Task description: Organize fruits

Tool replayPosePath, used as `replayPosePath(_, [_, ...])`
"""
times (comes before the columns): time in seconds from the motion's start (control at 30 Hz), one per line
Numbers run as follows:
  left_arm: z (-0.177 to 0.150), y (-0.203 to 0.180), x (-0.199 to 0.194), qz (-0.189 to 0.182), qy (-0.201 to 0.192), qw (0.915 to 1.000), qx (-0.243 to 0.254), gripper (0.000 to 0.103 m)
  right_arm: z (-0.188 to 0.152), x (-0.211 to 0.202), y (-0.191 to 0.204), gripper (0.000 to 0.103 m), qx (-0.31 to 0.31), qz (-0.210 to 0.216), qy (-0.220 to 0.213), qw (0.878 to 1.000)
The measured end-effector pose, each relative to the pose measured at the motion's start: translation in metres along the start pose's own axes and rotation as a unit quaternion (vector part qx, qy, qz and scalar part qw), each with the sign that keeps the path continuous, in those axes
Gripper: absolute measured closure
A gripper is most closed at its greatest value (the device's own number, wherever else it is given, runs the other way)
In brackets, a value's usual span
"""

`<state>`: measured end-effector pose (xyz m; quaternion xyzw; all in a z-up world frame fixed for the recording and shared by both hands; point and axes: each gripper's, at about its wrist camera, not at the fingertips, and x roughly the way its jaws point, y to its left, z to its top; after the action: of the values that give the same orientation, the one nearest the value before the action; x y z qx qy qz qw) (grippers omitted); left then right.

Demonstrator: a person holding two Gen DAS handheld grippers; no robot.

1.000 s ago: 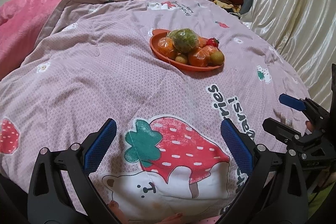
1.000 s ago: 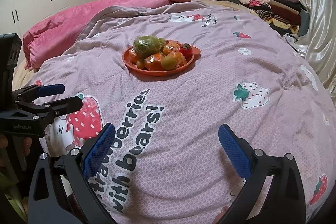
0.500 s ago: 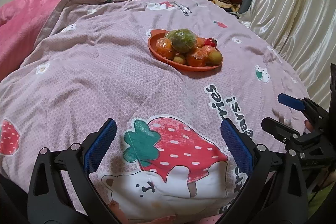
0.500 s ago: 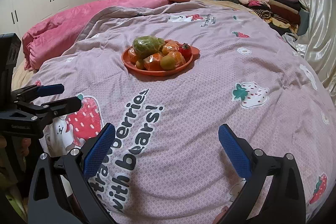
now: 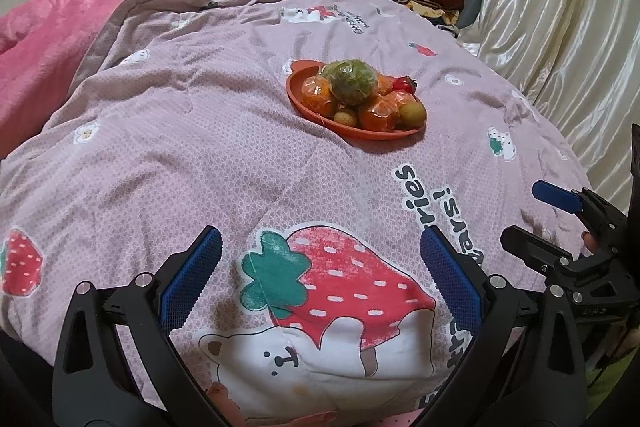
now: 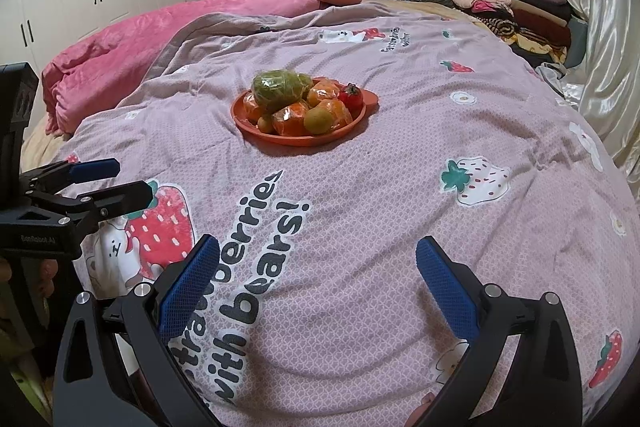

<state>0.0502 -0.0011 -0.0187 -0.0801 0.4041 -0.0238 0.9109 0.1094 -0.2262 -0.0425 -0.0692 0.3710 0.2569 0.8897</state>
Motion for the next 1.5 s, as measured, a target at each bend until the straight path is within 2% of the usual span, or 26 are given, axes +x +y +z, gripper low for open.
replayPosePath(1.5, [0.0004, -0.0016, 0.0003, 0.015, 0.003, 0.9999, 0.008, 0.01, 0.0045, -0.0092, -0.0034, 0.005, 0.005, -0.009, -0.006, 1.0])
